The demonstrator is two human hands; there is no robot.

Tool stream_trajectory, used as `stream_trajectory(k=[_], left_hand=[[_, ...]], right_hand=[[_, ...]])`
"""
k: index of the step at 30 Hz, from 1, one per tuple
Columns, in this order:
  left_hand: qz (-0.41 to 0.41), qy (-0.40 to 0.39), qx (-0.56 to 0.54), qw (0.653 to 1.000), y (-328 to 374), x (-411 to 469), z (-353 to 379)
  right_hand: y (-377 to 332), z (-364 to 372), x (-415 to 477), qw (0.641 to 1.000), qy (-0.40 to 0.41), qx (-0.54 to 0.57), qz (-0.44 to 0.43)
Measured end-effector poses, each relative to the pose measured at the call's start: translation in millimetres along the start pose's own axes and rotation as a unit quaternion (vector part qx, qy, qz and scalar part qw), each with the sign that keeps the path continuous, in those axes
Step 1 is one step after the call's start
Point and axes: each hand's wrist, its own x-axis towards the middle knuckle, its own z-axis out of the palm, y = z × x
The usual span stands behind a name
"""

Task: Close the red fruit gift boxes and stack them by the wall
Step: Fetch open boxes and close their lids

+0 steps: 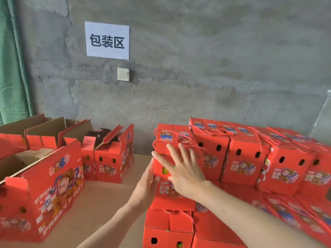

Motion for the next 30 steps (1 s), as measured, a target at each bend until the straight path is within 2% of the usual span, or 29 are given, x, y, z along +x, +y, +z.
stream_trajectory(k=[2,4,6,9,12,15,22,27,28,30], left_hand=[[-0.006,-0.018,0.058,0.998,-24,-20,13],[-0.071,-0.054,0.105,0.990,-42,-34,26],[-0.112,-0.075,0.140,0.981,-49,-35,36],[-0.097,-0.110,0.206,0.968,-52,-23,44],[-0.094,-0.201,0.305,0.926,-57,-15,45],[-0.088,-0.236,0.345,0.904,-61,-10,38],[-0.063,-0.226,0.368,0.900,-62,-16,35],[-0.072,-0.198,0.411,0.887,-53,-16,45],[-0.080,-0.186,0.417,0.886,-50,-17,48],[-0.013,-0.126,0.446,0.886,-46,-20,51]], right_hand=[[0,6,3,0.997,0.071,-0.043,0.007],[4,11,10,0.993,0.112,-0.042,0.019],[14,23,26,0.993,0.102,-0.046,0.029],[27,39,57,0.995,0.074,-0.028,0.068],[42,56,86,0.993,0.071,-0.022,0.088],[62,68,111,0.993,0.053,-0.029,0.101],[82,89,136,0.993,0.045,-0.034,0.102],[50,106,105,0.985,0.079,0.042,0.145],[41,115,93,0.985,0.064,0.065,0.149],[36,130,71,0.982,-0.001,0.086,0.165]])
